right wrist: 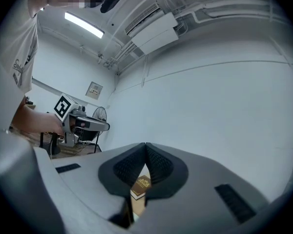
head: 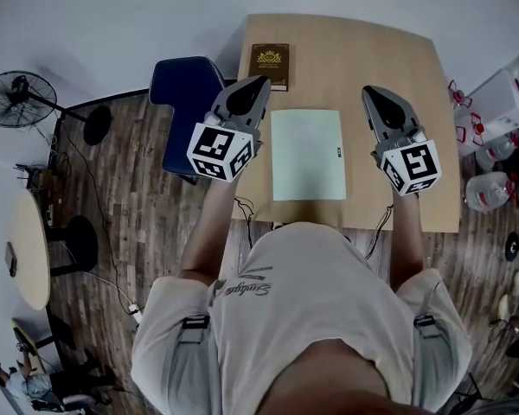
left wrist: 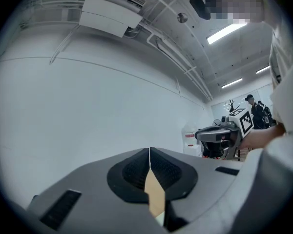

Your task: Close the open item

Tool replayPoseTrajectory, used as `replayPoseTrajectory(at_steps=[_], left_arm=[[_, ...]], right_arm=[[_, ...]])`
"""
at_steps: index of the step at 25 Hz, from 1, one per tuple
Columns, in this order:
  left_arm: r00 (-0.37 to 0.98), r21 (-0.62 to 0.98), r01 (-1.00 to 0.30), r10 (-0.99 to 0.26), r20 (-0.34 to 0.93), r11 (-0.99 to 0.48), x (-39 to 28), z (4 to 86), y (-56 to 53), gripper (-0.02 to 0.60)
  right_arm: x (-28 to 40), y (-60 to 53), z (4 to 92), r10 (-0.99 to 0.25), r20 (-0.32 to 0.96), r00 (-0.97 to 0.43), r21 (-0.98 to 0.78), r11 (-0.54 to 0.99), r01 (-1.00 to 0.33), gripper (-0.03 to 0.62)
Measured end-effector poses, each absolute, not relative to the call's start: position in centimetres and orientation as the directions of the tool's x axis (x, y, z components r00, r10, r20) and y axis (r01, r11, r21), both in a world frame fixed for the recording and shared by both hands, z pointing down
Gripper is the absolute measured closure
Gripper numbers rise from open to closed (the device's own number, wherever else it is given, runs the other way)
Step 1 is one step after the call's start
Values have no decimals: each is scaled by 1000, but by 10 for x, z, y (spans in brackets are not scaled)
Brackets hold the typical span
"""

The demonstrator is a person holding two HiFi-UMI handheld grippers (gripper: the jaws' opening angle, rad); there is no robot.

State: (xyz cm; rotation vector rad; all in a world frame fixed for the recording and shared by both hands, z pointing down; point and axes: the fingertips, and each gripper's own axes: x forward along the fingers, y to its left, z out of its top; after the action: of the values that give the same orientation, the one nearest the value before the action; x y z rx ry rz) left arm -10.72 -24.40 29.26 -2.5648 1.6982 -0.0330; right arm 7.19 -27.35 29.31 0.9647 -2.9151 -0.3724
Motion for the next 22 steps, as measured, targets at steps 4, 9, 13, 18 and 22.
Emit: replayPoseTrajectory(at_steps=[4,9,13,18,22], left_arm=[[385,-78,-921,-922,-40,-381,-111,281,-248,566],[381,-79,-923,-923,-45,-377,-114,278,-252,566],[389,-73,-920,-921,-33,-386,-113,282,-258,566],[395,-51,-918,-919,-15,-393,-111,293,-265,566],[399,-32,-916,-917,10,-399,-112,308,-265,566]], right_arm=[[72,-282,280,-605,-59,-794,245,762,-599,599],[76,-290,278,-610,-57,-790,241,760,-604,599],[78,-295,286,-618,-39,-785,221,761,-610,599],[80,-299,294,-616,-21,-787,221,765,-605,599],[79,-302,300,-622,-8,-783,214,764,-609,599]])
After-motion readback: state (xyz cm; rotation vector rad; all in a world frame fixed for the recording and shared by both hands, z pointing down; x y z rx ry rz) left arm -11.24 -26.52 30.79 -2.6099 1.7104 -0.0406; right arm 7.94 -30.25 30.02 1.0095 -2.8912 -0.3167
